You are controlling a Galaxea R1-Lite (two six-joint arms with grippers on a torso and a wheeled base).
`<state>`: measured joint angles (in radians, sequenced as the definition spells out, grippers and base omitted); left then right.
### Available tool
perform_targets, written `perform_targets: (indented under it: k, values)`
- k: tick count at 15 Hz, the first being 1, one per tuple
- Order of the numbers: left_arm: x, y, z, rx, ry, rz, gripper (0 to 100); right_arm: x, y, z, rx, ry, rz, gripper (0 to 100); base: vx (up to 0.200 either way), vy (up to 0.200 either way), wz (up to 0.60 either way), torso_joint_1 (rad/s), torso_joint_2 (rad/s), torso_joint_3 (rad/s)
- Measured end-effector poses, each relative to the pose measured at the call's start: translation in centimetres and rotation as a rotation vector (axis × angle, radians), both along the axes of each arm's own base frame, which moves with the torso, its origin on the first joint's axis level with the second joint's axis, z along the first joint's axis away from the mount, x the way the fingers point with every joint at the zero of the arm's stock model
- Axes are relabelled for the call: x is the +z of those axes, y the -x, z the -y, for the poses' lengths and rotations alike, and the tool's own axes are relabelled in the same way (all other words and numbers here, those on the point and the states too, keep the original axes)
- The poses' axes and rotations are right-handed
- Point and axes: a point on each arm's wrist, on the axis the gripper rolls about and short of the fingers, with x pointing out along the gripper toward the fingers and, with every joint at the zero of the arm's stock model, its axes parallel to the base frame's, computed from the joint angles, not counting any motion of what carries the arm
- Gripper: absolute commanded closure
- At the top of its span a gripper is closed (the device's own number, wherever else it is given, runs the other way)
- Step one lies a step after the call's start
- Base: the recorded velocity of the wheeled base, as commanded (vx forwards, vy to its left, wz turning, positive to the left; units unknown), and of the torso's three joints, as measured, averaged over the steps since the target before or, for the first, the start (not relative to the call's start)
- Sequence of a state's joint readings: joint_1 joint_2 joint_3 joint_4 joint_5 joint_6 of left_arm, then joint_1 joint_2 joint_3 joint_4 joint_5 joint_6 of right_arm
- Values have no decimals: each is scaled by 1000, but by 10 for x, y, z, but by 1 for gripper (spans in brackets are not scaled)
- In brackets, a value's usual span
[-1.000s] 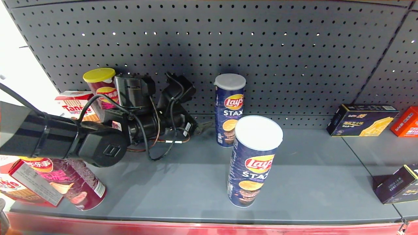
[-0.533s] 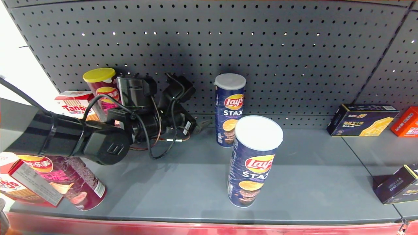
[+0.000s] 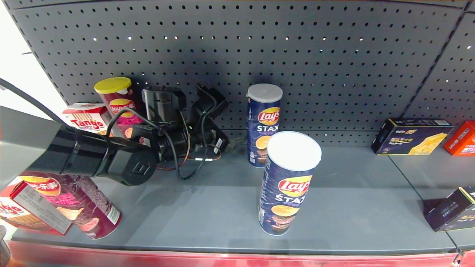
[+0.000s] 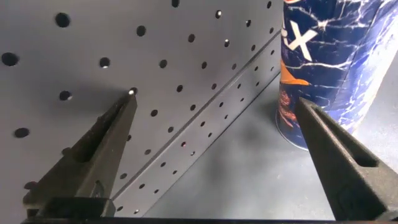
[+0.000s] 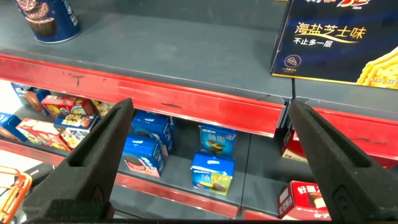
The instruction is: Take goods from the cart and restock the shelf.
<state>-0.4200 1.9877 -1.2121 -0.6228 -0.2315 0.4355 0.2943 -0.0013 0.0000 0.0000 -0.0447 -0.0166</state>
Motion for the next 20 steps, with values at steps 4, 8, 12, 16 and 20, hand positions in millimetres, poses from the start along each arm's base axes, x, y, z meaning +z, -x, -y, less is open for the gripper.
perform_targets:
  k: [4,8,12,16,20]
  values:
    - [-2,0,0,-1,0,-6,0,0,0,0,0,0,0,0,0,0,0,0,0,0]
    - [24,16,-10,9,43,25,0,0,0,0,0,0,0,0,0,0,0,0,0,0]
    - [66,66,-28,26,139,51,0,0,0,0,0,0,0,0,0,0,0,0,0,0]
    - [90,131,-45,67,244,77,0,0,0,0,0,0,0,0,0,0,0,0,0,0]
    - [93,201,-71,40,308,108,0,0,0,0,0,0,0,0,0,0,0,0,0,0]
